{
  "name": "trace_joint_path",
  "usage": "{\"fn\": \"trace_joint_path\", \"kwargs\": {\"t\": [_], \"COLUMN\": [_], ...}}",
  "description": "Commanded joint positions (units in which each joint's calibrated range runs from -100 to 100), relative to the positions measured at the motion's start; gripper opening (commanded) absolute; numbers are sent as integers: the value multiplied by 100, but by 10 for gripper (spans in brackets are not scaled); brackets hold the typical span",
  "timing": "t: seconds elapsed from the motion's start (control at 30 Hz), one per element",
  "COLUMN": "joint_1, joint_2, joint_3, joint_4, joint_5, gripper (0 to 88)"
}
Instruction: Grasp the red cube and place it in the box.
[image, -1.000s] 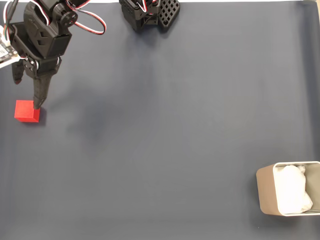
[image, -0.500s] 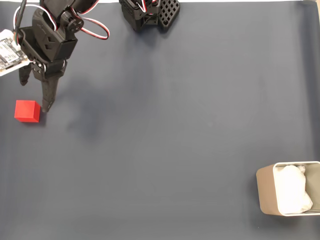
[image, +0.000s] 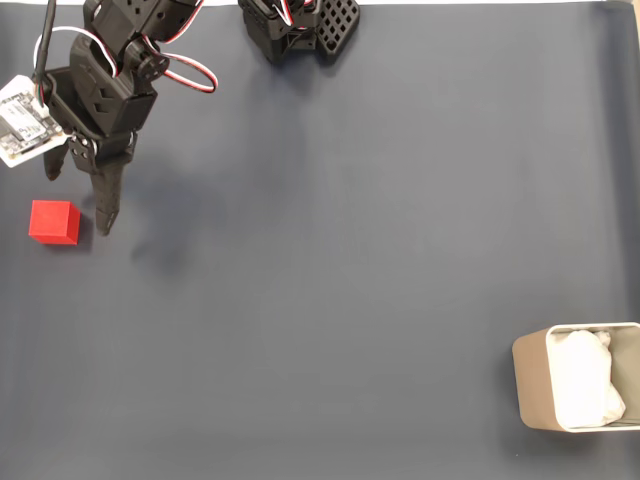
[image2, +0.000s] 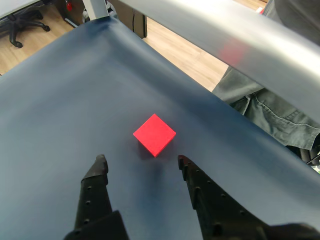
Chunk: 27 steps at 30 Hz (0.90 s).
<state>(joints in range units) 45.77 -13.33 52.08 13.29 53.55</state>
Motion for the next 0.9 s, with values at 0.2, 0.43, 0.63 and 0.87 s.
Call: {"fn": "trace_joint_path", "kwargs": {"t": [0.2, 0.43, 0.63, 0.87], "joint_1": [-17, -53, -74, -131], "joint_2": [337, 579, 822, 1082], "joint_3": [-98, -135, -290, -518], "joint_4": [-452, -632, -697, -763], "joint_5": [-39, -59, -98, -147], "gripper": [339, 344, 344, 345]}}
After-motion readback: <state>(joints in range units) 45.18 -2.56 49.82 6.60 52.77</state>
